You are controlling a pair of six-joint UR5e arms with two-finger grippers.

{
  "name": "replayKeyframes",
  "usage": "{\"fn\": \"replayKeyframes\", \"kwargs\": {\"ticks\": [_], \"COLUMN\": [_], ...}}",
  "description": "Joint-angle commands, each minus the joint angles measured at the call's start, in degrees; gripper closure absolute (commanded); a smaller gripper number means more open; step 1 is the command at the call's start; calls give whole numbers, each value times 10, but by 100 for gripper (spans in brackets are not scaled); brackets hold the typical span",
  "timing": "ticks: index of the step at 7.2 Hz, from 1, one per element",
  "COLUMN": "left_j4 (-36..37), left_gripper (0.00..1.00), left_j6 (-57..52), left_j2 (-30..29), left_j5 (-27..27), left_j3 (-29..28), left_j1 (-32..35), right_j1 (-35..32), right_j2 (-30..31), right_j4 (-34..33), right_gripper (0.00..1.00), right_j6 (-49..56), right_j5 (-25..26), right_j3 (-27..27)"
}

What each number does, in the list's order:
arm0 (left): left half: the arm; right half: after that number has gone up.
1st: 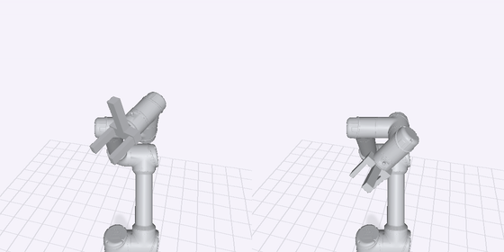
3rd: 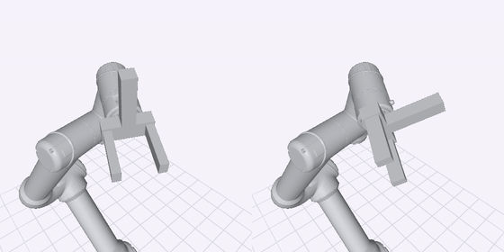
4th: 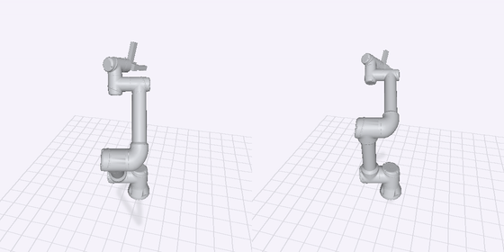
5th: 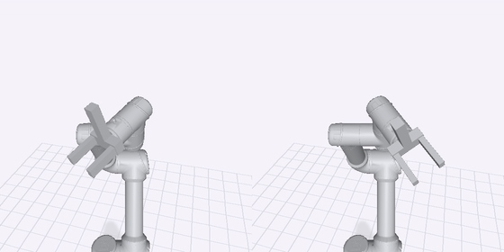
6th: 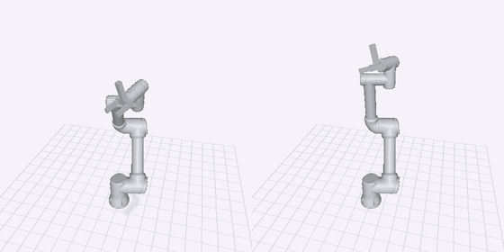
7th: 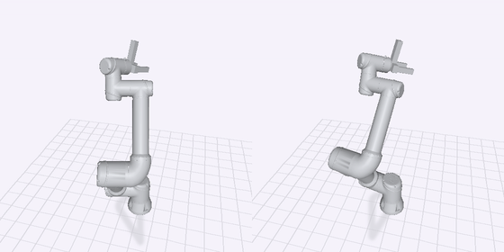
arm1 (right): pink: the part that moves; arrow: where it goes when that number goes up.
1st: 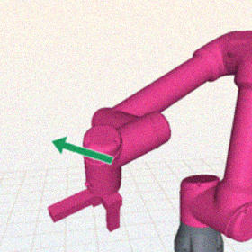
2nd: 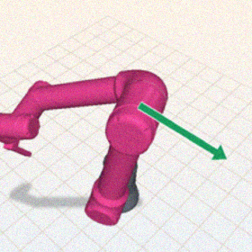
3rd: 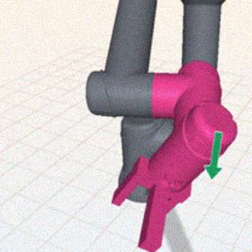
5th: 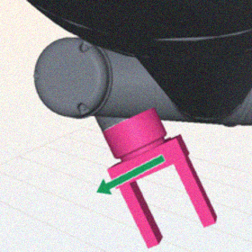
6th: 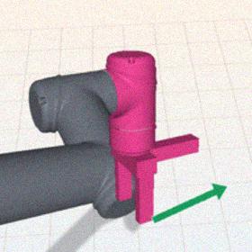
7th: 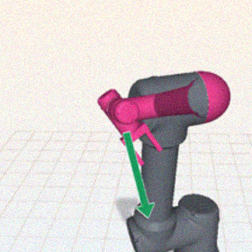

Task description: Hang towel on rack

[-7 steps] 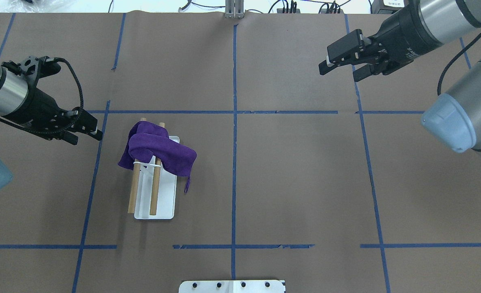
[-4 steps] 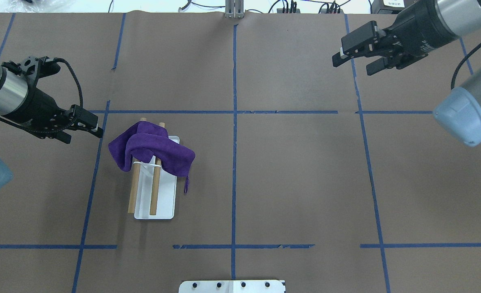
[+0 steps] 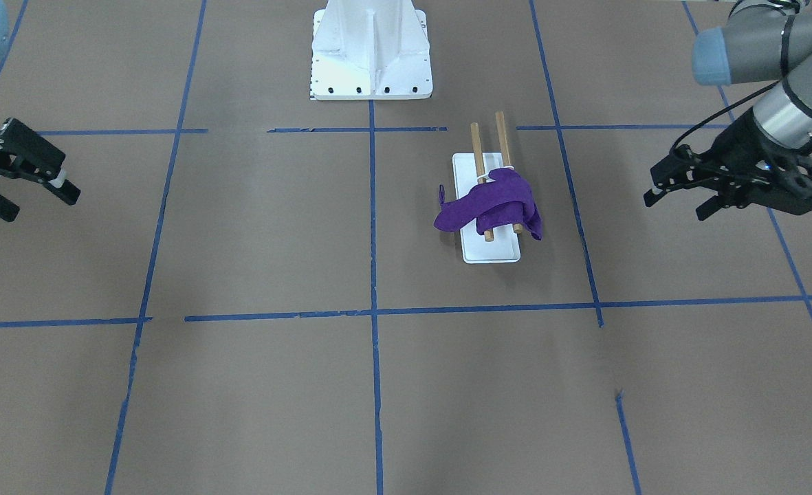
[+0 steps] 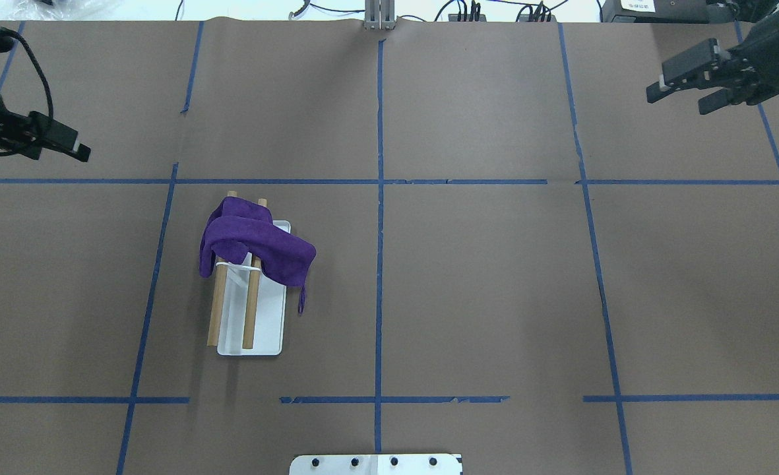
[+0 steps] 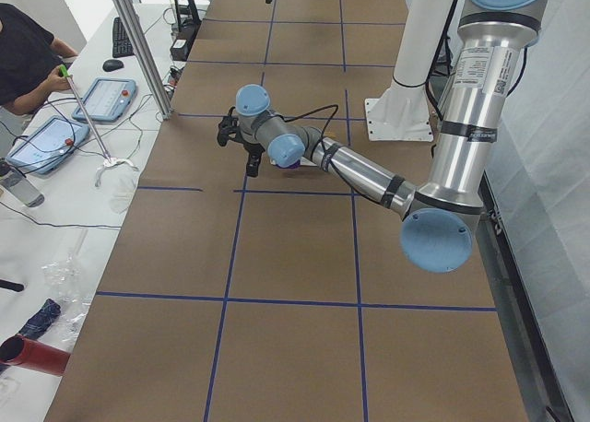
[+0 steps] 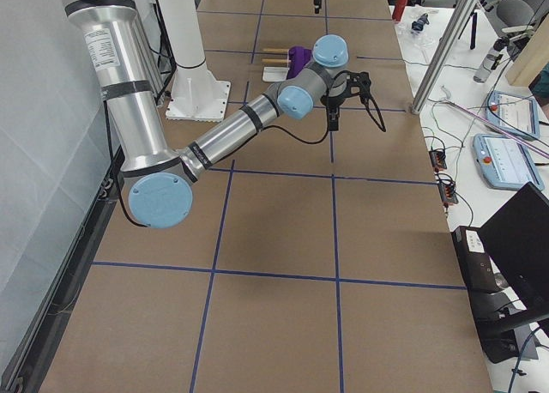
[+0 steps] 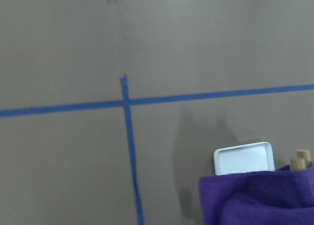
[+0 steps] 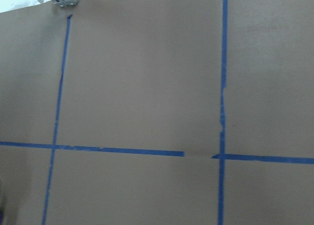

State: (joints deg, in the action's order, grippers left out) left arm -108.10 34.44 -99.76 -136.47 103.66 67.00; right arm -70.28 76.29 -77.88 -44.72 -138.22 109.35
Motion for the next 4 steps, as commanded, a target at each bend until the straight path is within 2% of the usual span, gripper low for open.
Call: {"fn": "replayKeyframes", "kwargs": {"ticks": [1, 2, 3, 4], "left_j4": [2, 20, 50, 73], "left_gripper": [0, 0, 0, 0], "left_j6": [-179, -269, -339, -362], "left_j2": [18, 22, 22, 22], "left_j5": [1, 8, 54, 62], "left_j3": [-55, -81, -93, -95], "left_j1": [91, 140, 165, 189], "right_j1": [-62, -92, -123, -139], "right_j2": [30, 30, 29, 28], "right_j4": [-2, -6, -46, -106], "right_gripper": [0, 0, 0, 0], "right_j6": [149, 204, 285, 368], "right_j5": [0, 1, 1, 25], "right_j3": [-62, -95, -122, -127]}}
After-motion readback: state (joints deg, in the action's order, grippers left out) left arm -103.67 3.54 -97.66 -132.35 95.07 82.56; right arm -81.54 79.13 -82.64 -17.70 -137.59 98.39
